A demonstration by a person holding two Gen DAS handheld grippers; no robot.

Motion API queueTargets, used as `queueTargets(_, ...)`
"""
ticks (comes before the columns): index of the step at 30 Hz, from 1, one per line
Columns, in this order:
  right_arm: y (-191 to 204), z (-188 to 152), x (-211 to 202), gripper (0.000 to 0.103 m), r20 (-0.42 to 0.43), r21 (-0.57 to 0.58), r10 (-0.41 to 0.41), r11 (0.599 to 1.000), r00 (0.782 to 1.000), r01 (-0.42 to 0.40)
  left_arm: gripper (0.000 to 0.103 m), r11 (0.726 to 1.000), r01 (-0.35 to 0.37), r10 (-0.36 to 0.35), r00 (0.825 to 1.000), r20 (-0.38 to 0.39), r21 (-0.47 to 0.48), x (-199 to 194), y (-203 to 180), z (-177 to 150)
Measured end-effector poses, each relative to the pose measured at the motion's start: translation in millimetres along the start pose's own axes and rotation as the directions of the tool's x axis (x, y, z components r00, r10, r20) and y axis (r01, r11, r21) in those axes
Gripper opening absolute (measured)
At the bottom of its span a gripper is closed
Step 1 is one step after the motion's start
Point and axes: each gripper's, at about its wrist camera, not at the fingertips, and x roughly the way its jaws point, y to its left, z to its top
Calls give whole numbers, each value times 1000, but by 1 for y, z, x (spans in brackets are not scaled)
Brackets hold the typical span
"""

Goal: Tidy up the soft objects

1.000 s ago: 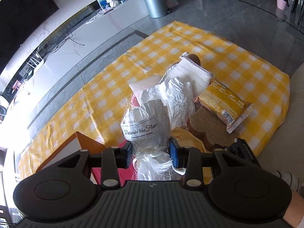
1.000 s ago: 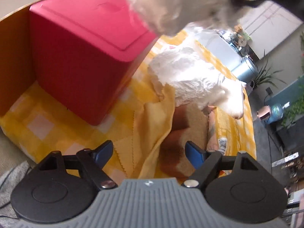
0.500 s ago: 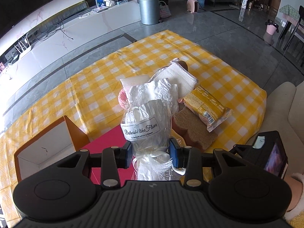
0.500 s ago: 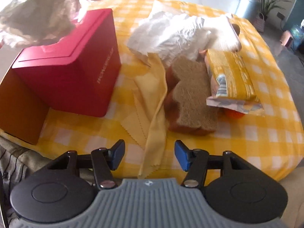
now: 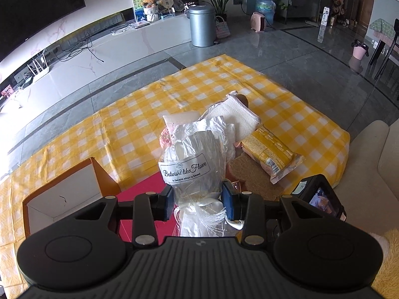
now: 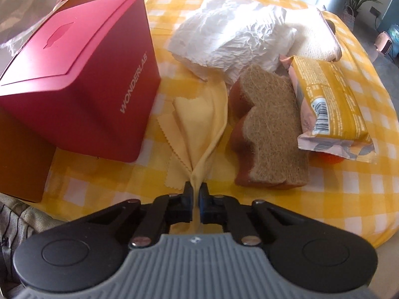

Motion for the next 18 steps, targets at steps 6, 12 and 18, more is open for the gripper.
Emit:
queueTargets(6, -9, -11, -35, 1, 158, 36, 27, 999, 987, -33, 44, 1000, 18, -18, 1000, 19, 7, -16, 1, -2)
queueTargets(12, -9, -21, -105, 1, 408, 38, 69, 995, 911, -92, 44, 999, 7, -5, 998, 56, -34, -40, 21, -8)
queueTargets(18, 2, -22, -176, 2, 545, 57, 70, 991, 836, -121, 44, 996, -59, 64, 995, 72, -63, -65, 56, -36)
